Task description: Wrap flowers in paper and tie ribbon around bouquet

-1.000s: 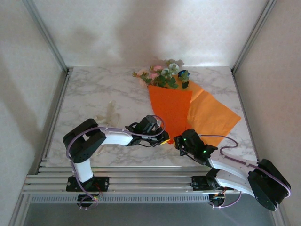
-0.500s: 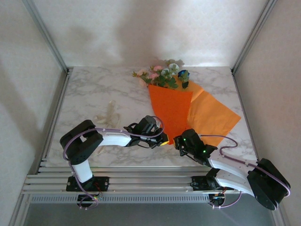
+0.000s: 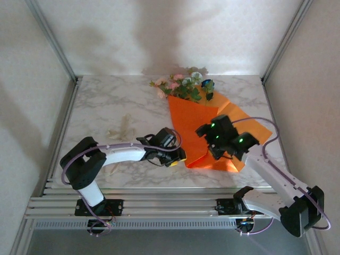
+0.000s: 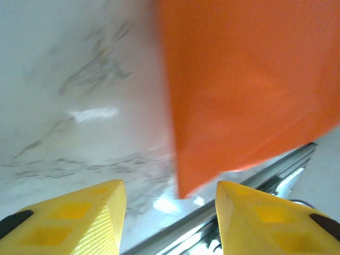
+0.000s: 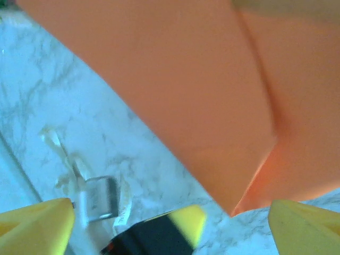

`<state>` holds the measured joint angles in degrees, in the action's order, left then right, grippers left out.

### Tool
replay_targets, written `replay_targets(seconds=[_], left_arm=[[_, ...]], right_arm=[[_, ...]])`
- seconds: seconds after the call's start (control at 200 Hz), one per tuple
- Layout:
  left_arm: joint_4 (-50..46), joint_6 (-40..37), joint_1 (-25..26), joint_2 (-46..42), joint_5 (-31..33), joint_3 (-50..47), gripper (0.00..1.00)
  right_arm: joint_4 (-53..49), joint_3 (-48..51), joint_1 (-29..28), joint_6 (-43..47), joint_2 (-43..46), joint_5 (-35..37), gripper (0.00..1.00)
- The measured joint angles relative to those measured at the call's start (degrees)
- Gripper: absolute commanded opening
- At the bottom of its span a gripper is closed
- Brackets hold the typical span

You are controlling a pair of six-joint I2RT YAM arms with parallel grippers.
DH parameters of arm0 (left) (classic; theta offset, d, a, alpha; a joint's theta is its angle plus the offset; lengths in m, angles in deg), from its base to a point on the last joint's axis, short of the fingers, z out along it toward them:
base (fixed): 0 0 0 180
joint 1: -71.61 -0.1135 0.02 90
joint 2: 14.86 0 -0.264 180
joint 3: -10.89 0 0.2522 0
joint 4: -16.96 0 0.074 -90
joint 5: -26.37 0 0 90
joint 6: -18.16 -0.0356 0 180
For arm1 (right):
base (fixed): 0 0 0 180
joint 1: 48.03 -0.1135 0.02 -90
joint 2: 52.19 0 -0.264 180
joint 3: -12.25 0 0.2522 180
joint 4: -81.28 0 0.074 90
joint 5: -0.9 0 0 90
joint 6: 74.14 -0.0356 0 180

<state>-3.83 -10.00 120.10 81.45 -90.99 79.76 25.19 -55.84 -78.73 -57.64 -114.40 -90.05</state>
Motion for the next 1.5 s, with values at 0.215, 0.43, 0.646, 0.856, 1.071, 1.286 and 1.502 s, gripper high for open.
replay_targets(seconds=[0.215, 0.43, 0.646, 0.856, 1.071, 1.286, 1.502], left_arm=[[-0.4, -2.5, -2.5, 8.1, -1.4, 17.0, 0.36], [-0.5, -4.1, -0.7, 27.3, -4.7, 32.6, 0.3], [-3.4, -6.9, 2.3, 32.3, -7.0, 34.7, 0.28], [-5.4, -10.3, 2.7, 32.4, -7.2, 34.7, 0.25], [-4.7, -11.6, 1.9, 31.6, -7.4, 32.9, 0.25], [-5.7, -11.8, -1.0, 29.8, -5.9, 30.8, 0.25], [-7.1, -12.4, -5.0, 26.7, -3.4, 27.9, 0.32]], right_arm=[[-9.1, -12.7, 25.4, 20.5, -11.9, 1.1, 0.86], [-7.0, -15.0, 44.7, 28.5, -29.4, 2.0, 0.91], [-5.0, -22.4, 49.0, 36.6, -44.9, 3.1, 0.94], [-5.6, -27.4, 49.7, 39.8, -53.9, 2.4, 0.91], [-7.3, -29.2, 49.2, 42.7, -55.0, 2.3, 0.38], [-7.7, -29.6, 44.1, 43.7, -54.9, 3.8, 0.0], [-7.9, -28.9, 37.0, 43.7, -48.3, 6.5, 0.0]])
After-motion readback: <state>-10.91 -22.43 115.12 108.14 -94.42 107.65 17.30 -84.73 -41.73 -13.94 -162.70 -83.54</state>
